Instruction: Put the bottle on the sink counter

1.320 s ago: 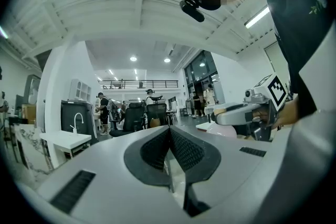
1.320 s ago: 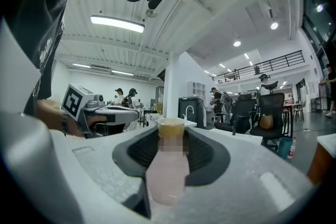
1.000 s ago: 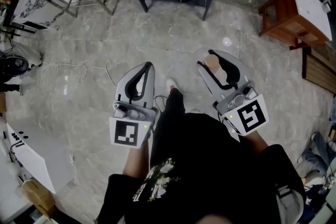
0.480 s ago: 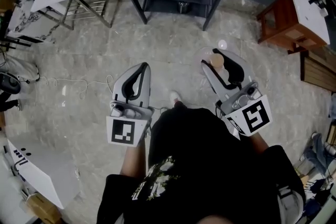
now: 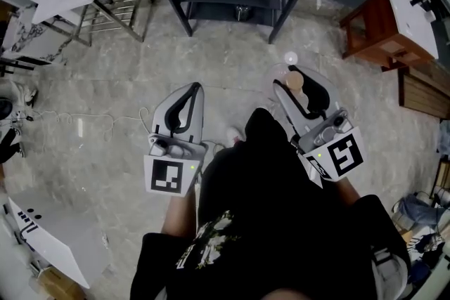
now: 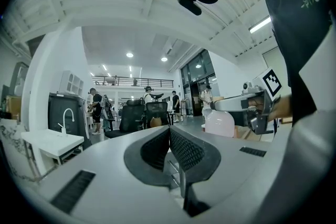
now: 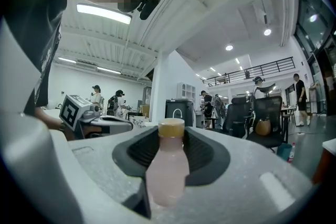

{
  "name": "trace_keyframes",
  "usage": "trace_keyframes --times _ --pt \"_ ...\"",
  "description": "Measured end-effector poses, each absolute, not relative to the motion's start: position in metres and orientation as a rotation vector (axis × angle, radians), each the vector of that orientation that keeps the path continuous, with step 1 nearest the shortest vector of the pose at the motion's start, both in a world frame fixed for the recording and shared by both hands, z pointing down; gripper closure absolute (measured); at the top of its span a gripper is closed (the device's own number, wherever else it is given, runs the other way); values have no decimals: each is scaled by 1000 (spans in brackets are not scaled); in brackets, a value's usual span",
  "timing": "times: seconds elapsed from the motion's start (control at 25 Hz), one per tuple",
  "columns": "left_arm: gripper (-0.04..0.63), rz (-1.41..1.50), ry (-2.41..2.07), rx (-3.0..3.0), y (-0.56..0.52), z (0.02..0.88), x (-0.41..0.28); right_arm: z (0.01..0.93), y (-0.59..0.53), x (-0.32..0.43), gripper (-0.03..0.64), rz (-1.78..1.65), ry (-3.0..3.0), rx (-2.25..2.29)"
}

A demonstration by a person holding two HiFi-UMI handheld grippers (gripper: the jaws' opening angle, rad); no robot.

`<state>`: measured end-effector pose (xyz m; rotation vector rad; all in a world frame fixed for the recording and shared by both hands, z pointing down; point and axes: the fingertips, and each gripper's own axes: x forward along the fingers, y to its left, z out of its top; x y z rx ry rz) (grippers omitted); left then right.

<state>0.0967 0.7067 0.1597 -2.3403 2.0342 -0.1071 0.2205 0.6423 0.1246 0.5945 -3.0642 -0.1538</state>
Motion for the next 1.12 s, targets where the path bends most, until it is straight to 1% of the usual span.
trace_keyframes --times 0.36,1.12 --pt "584 -96 2026 -2327 652 150 66 117 586 179 482 -184 -3105 545" --pt "583 -116 2005 -2334 444 130 8 113 381 117 482 -150 -3103 558"
